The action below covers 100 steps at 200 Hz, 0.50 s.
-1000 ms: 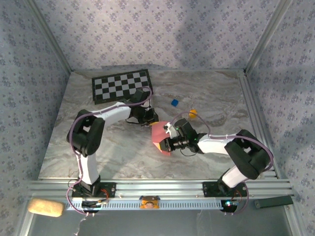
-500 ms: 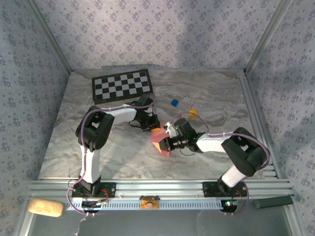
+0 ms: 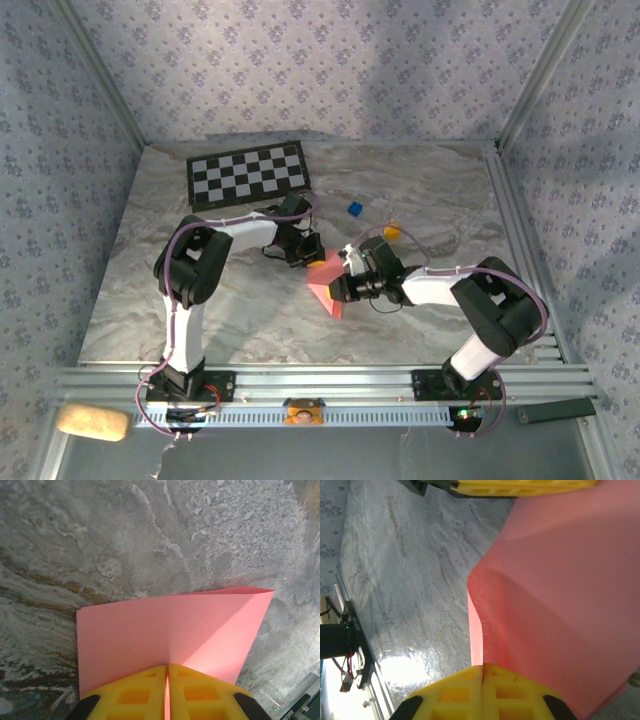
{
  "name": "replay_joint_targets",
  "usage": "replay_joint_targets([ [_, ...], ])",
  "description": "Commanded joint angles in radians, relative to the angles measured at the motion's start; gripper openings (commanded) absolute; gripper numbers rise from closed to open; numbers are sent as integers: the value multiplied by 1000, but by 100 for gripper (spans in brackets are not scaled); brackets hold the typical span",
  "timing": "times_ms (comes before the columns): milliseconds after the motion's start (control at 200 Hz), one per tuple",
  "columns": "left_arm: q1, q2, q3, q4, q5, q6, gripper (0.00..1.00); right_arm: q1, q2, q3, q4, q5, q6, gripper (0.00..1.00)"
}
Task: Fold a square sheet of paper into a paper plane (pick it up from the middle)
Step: Third fold the triangle at the center of the table.
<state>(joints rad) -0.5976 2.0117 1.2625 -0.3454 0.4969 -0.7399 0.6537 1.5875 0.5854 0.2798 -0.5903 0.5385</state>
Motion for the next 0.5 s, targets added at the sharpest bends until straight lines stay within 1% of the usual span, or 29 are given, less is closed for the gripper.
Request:
replay_joint_targets([
  [0,-9,19,-1,-43,-35,21,10,-9,11,29,-61,36,-24,0],
  [190,-11,18,0,-44,-34,21,9,-8,16,44,-107,99,-39,1],
  [495,-13,15,1,-49,-35,21,9,-9,17,72,-161,150,-67,1],
])
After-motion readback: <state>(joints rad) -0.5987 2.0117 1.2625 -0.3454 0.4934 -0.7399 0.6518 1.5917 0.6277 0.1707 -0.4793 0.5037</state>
